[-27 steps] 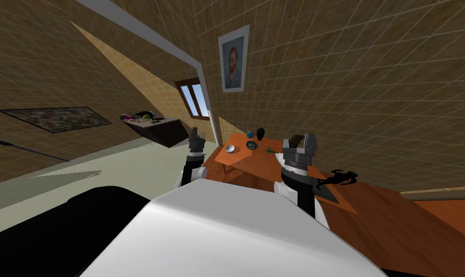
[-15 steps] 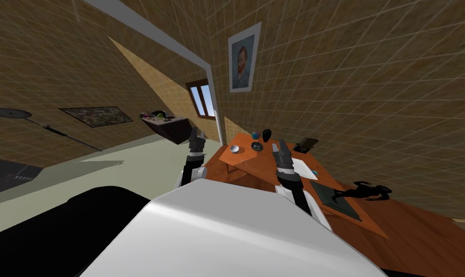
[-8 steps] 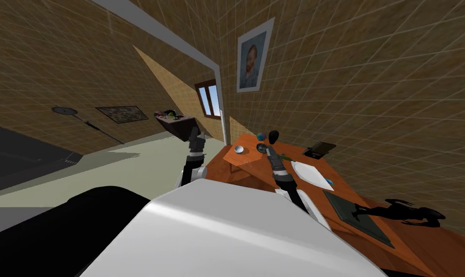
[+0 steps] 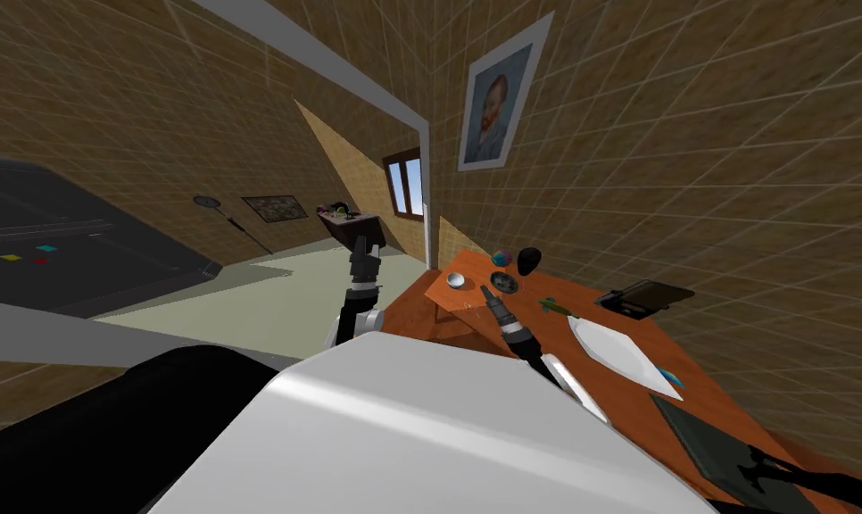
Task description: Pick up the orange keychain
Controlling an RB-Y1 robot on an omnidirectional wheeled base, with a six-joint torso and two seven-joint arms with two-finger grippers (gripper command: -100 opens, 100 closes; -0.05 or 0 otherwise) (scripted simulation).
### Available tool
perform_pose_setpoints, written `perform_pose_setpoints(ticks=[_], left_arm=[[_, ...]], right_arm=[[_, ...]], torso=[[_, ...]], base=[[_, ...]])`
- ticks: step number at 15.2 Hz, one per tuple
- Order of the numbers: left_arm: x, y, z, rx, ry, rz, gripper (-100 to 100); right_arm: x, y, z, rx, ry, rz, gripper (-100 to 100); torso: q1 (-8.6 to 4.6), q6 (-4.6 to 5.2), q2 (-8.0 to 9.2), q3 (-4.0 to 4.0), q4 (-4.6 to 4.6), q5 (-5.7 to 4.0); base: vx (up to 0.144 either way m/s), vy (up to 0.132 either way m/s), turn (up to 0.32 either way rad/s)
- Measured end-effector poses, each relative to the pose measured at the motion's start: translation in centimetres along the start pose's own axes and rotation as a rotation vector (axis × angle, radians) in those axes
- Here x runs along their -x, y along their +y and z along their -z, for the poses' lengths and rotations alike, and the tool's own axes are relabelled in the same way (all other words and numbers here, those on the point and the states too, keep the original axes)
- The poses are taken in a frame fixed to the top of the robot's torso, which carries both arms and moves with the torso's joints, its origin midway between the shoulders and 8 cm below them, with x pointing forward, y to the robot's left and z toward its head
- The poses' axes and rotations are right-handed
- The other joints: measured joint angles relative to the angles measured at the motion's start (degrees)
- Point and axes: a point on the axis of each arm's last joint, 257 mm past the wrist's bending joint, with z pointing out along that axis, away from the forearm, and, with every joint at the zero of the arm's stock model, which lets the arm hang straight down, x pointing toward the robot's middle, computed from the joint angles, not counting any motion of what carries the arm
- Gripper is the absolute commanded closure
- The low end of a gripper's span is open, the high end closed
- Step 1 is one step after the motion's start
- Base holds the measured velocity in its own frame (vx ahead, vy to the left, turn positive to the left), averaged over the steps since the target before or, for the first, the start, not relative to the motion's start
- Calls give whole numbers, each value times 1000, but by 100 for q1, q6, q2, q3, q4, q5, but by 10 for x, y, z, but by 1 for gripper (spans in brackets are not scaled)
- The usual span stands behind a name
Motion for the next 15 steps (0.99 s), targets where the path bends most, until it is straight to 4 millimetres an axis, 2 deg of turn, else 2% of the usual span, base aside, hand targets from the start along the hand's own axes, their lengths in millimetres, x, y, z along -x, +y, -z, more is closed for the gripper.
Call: perform_pose_setpoints(ticks=[4, 8, 15], left_arm=[[0, 0, 0, 0, 0, 0, 0], [0, 0, 0, 0, 0, 0, 0], [0, 0, 0, 0, 0, 0, 0]], right_arm=[[-34, -37, 22, -62, 131, 84, -100], [-55, -66, 42, -108, 222, 143, -100], [-94, -121, 99, -191, 422, 273, -100]], torso=[[4, 0, -1, -1, -1, 1], [-9, 2, 3, 2, 1, -2], [-1, -1, -1, -1, 0, 0]], base=[[24, 63, 196], [21, 42, 178], [31, 48, 193]])
